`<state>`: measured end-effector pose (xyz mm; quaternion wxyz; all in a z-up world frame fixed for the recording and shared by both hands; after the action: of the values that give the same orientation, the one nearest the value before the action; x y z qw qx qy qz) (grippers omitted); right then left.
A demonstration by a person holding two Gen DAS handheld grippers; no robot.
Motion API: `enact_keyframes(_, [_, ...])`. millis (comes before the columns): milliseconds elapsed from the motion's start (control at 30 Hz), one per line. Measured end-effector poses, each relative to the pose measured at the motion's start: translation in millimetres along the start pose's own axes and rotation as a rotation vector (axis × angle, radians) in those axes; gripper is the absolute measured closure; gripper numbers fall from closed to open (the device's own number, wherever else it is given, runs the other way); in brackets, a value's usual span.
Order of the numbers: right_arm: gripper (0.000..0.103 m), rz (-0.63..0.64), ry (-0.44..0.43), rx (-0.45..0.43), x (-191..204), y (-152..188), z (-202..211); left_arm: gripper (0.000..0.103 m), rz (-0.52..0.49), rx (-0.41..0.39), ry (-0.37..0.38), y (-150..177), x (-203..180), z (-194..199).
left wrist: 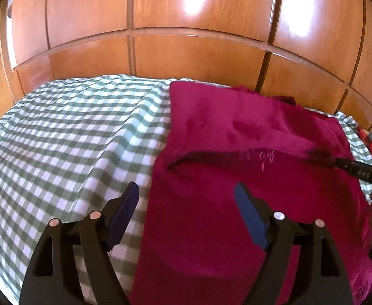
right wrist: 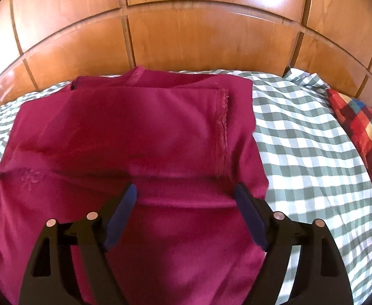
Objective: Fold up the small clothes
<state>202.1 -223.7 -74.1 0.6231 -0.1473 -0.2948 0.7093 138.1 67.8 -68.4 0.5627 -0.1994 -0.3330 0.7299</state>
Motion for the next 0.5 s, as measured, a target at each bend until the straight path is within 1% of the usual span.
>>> enact_keyframes(67, [0.024,0.001,0.001,0.007,-1,6,7,0.025,0.005,0.009,-0.001,5,5,1])
enact_keyframes(167, [0.024,0.024,0.055,0.03,1,19,20,0.025,0.032,0.038,0.033,14,16,4])
enact_keyframes(200, [0.022,0.034,0.071,0.028,5,25,28,0.025,0.04,0.05,0.054,18,19,4])
enact_keyframes(233, [0.017,0.042,0.08,0.02,9,30,34,0.026,0.048,0.058,0.069,22,22,6])
enact_keyframes(333, [0.011,0.058,0.141,-0.03,23,47,61,0.025,0.037,0.051,0.064,36,28,14])
enact_keyframes(467, [0.007,0.054,0.184,-0.108,38,65,90,0.024,0.02,0.072,0.06,51,32,22])
enact_keyframes(500, [0.006,0.056,0.193,-0.132,42,71,98,0.023,0.01,0.071,0.048,56,33,26])
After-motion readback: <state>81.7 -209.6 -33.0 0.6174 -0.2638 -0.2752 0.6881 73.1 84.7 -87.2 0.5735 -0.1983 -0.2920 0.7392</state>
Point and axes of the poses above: each gripper's, at about its wrist camera, not at the fingertips, and z roughly against the way its jaws point, x to its left, y to its underside, the point moved 1 cm from there along -z, roughly the way its jaws point, and after that the axes turned 13 degrees about -y, right-handed, at the moved point
